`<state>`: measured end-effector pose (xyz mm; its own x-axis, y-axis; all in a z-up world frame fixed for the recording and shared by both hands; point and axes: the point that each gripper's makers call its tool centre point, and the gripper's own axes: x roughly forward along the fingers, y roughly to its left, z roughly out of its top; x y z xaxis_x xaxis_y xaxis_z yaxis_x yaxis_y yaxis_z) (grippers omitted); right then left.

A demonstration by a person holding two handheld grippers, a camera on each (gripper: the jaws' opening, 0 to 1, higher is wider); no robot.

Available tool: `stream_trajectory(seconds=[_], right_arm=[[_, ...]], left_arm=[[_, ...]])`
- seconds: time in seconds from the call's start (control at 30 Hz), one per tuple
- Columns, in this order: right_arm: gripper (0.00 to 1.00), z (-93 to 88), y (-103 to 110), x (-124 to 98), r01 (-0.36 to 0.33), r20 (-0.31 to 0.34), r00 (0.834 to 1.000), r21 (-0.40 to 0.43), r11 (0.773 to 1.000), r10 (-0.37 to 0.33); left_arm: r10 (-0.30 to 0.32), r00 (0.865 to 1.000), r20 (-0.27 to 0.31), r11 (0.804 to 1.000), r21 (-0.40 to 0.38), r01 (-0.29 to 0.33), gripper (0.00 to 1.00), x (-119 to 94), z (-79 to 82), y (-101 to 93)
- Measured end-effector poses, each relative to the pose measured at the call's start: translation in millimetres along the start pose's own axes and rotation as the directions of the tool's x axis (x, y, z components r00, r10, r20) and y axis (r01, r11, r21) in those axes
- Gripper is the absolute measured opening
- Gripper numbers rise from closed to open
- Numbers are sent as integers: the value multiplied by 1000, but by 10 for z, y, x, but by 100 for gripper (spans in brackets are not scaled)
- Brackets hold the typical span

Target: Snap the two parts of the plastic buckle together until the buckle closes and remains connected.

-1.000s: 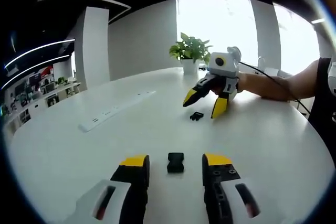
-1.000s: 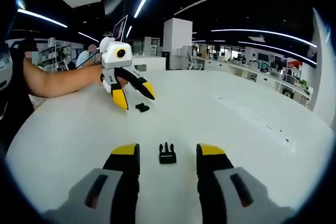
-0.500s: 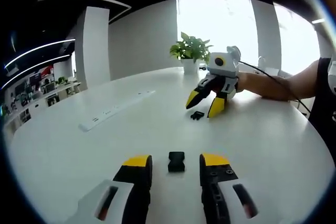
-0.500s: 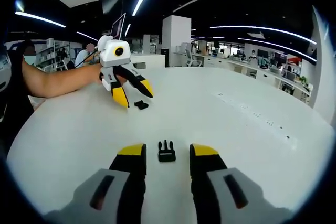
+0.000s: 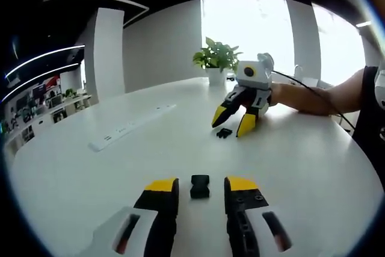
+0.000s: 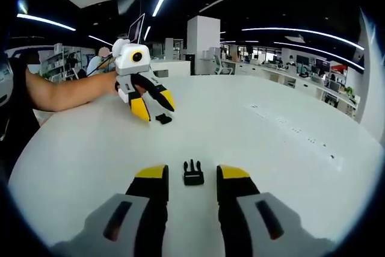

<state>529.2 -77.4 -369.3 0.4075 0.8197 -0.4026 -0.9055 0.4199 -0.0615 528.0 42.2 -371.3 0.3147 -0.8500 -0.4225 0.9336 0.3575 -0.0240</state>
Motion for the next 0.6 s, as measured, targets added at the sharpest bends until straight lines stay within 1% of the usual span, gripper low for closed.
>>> stream_trajectory(seconds=[0.6], right_arm=[[28, 16, -12, 11, 4, -1, 1000, -6, 1000, -4]], left_arm=[[0, 1000, -2, 1000, 0, 0, 27, 5, -4, 21]])
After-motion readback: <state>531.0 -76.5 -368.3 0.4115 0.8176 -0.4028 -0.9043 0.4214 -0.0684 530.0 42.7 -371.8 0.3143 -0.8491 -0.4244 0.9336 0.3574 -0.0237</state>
